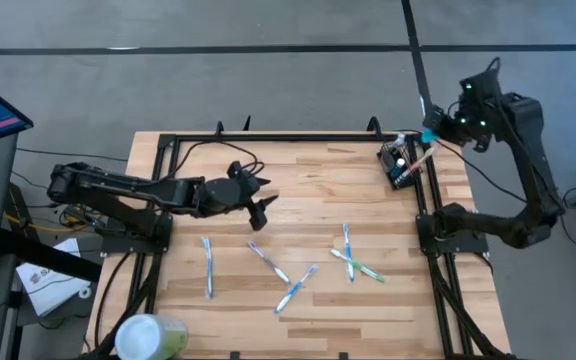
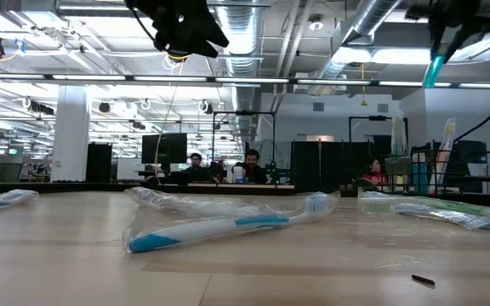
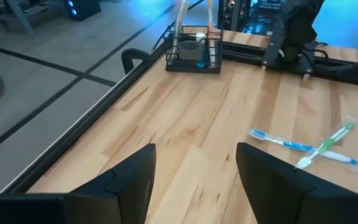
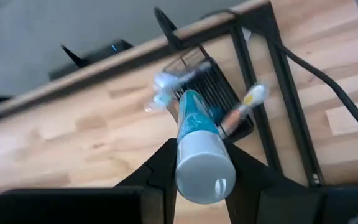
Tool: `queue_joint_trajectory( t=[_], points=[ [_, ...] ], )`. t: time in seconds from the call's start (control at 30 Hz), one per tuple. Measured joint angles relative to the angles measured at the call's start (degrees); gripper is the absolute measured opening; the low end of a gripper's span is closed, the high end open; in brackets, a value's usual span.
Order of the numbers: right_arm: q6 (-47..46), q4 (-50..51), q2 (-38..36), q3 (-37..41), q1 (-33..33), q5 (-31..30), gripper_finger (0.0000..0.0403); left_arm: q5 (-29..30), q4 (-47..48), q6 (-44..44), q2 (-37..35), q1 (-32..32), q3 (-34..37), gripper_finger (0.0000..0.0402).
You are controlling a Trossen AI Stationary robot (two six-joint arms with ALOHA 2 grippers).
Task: Pick & Place toothbrushing station
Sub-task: Put the mouthwash in the middle section of wire organizer
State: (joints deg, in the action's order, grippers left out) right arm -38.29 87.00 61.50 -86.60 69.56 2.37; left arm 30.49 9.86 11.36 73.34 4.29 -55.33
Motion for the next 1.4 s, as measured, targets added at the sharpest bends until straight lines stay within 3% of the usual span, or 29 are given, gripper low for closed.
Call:
queue_joint_trajectory(
  t=[0.47, 0.57, 0.93, 1.2, 1.4],
  points=[
    [10.25, 2.3, 13.21, 0.1, -0.09, -1.5, 0.0087, -0.05, -0.85, 0.09, 0.0, -0.26, 0.0, 0.0214],
    [10.78, 2.85, 14.87, 0.3, -1.06, -5.59, 0.0087, -0.07, -0.89, 1.14, 0.0, -0.2, 0.0, 0.0214],
    [7.29, 2.64, 9.04, 7.57, -5.84, -7.16, 0.0087, -0.07, -0.96, 1.08, 0.02, -0.63, 0.0, 0.0214],
    [-1.12, -7.5, 5.58, 19.4, -9.24, -8.3, 0.0087, -0.1, -1.0, 1.05, 0.04, -0.63, -0.02, 0.0214],
    [-4.98, -12.82, 3.64, 23.15, -11.41, -12.01, 0.0087, -1.1, -1.0, 1.06, 0.04, -0.63, -0.03, 0.0214]
  ],
)
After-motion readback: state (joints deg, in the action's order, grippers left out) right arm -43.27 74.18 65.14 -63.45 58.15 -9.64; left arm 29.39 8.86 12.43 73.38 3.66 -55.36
